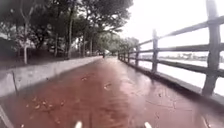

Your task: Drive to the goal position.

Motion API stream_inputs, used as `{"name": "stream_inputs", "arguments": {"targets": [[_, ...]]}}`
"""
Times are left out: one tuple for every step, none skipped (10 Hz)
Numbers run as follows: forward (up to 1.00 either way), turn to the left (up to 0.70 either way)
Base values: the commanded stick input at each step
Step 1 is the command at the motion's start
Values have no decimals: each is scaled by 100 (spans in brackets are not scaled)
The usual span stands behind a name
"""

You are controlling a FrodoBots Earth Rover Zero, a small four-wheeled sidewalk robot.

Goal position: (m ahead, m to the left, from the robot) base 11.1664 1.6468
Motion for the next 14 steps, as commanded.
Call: {"name": "stream_inputs", "arguments": {"targets": [[50, 39], [50, 9], [50, 0], [50, 0], [50, 0], [50, 0], [50, 0], [50, 0], [50, 0], [50, 0], [50, 0], [50, 0], [50, 0], [50, 0]]}}
